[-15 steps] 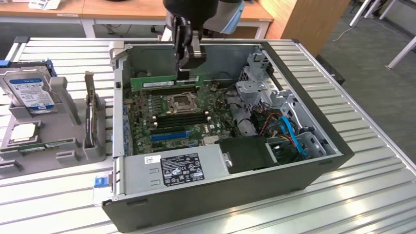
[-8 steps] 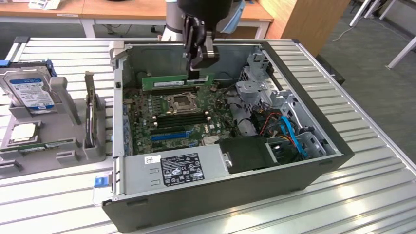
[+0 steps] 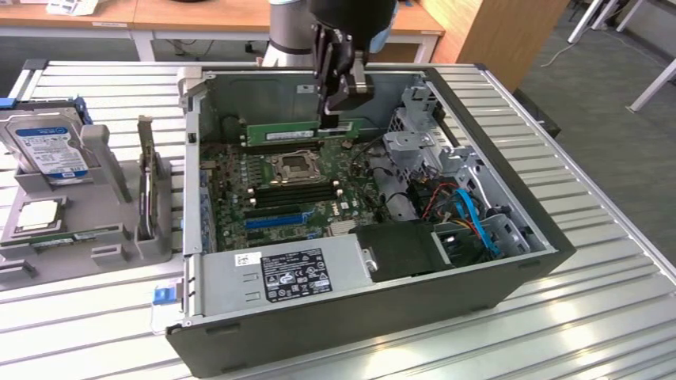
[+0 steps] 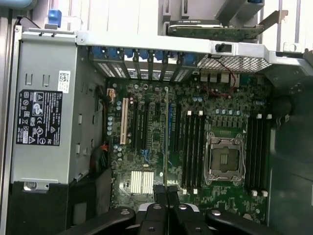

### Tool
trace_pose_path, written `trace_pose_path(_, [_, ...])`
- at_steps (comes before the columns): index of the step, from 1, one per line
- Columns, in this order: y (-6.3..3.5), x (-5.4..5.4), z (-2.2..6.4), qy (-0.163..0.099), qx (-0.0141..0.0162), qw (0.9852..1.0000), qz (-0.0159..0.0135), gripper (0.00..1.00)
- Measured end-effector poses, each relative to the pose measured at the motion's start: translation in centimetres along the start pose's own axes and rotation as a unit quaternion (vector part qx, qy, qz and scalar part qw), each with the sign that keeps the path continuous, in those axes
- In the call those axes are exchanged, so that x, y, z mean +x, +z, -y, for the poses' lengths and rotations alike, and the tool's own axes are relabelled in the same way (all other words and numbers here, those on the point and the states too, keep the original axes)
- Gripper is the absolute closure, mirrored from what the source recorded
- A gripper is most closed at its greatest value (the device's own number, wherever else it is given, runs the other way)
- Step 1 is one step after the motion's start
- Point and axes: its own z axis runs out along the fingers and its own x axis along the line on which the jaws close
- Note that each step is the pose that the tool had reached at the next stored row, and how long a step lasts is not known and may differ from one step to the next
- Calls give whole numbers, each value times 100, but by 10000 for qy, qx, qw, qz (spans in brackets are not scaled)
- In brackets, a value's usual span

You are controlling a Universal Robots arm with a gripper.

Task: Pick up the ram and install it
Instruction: 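Pick up the ram and move it above insertion slot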

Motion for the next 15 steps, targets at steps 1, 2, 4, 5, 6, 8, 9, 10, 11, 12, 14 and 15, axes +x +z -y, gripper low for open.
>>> trace_pose_path(1, [-1, 1, 19, 0, 0, 10000, 0, 89])
trace_pose_path(2, [-1, 2, 36, 0, 0, 10000, 0, 89])
trace_pose_path(4, [-2, 3, 62, -1, 0, 10000, 0, 89])
trace_pose_path(5, [-2, 3, 65, -1, 0, 10000, 0, 89])
trace_pose_path(6, [-2, 3, 65, 0, 0, 10000, 0, 89])
trace_pose_path(8, [-2, 3, 65, 0, 0, 10000, 0, 89])
trace_pose_path(9, [-2, 3, 65, 0, 0, 10000, 0, 89])
trace_pose_path(10, [-2, 1, 65, 0, 0, 10000, 0, 89])
trace_pose_path(11, [-1, -2, 66, 0, 0, 10000, 0, 89])
trace_pose_path(12, [-1, -7, 66, 0, 0, 10000, 1, 89])
trace_pose_path(14, [0, -20, 65, 0, 0, 10000, 0, 89])
trace_pose_path(15, [0, -29, 65, 1, 0, 10000, 0, 89])
